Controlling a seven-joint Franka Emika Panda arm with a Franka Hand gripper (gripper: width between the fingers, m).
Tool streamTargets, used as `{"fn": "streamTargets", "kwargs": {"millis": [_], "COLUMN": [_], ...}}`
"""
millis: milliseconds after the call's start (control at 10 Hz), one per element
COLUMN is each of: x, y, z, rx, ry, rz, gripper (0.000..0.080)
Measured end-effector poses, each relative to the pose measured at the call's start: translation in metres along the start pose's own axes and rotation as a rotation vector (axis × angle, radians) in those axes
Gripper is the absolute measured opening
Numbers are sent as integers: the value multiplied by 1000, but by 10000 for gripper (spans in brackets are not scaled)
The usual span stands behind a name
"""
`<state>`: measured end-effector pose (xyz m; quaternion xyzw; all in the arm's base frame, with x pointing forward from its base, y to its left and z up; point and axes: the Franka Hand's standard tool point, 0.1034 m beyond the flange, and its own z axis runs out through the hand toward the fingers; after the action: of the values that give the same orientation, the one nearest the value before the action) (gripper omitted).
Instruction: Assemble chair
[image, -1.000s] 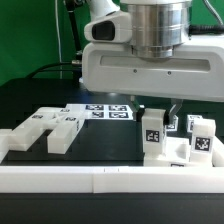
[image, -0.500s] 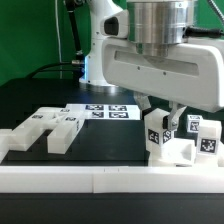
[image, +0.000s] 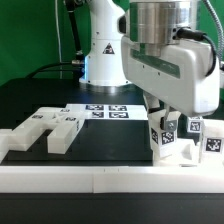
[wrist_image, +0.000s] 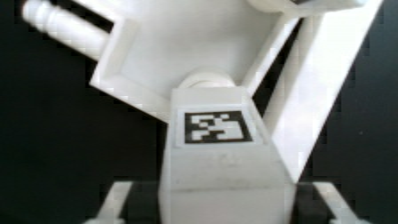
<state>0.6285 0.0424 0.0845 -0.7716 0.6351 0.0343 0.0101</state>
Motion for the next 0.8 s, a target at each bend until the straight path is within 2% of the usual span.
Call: {"fn": "streamTargets", "kwargs": {"millis": [600,800], "x": [-8,-10], "y": [-4,-6], "z": [1,1], "rx": [13,26], "ry": [-22,-46], "rz": [407,558], "gripper": [295,295]}}
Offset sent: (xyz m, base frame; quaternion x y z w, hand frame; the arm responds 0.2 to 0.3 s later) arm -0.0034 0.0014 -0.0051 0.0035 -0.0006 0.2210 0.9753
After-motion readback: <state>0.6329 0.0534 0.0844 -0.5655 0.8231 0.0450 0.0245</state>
